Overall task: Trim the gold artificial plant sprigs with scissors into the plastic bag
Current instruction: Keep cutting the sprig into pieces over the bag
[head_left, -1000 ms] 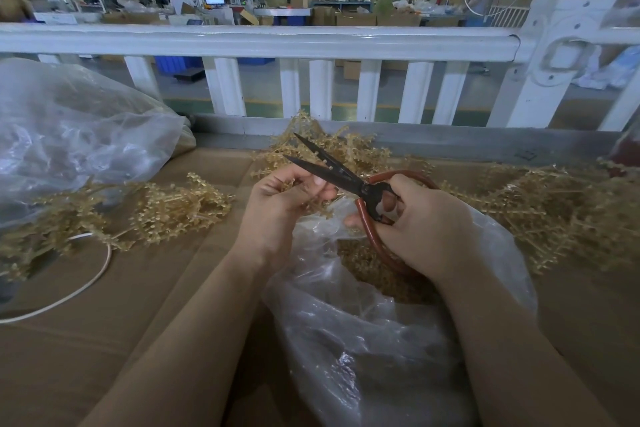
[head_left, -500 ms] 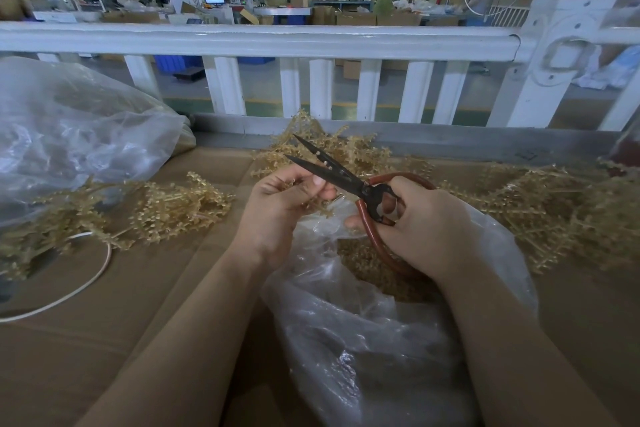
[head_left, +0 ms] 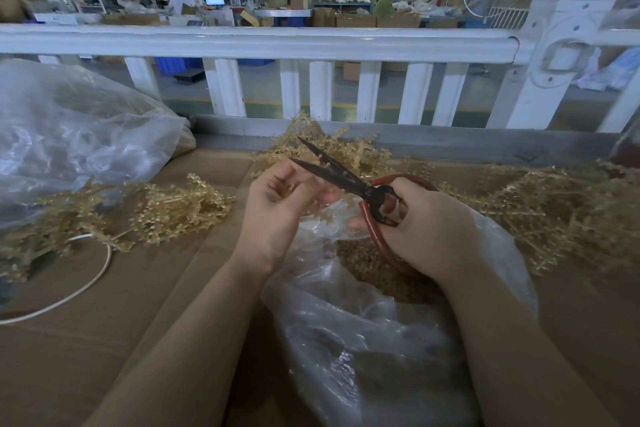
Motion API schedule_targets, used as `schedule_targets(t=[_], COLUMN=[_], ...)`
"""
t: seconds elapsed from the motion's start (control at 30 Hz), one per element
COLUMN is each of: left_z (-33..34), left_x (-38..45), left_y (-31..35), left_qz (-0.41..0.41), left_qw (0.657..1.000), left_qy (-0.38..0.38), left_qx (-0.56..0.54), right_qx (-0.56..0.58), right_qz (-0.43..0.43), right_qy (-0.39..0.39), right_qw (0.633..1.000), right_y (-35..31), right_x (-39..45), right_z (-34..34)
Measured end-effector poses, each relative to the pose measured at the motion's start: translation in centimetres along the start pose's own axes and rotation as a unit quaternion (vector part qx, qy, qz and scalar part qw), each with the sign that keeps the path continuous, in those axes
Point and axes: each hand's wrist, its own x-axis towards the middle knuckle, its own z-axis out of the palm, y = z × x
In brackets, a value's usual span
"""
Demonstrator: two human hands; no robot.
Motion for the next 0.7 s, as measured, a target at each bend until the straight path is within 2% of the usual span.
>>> schedule_targets(t=[0.27, 0.53, 0.7], left_z=[0.36, 0.01, 0.15], left_x=[-0.19, -0.13, -0.18], left_y=[0.17, -0.26, -0.22], left_qz=[0.000, -0.038, -0.036], left_qw=[1.000, 0.999, 0.999], left_qy=[0.009, 0.010, 0.010], left_qx=[0.002, -0.018, -0.025], right_qx=[-0.004, 0.002, 0.009], right_qz=[0.010, 0.009, 0.005], right_qy=[-0.026, -0.043, -0.031], right_qw=[1.000, 0.999, 0.999], right_y=[-0.30, -0.53, -0.47], right_x=[0.05, 0.08, 0.08], right_z=[-0.28, -0.15, -0.03])
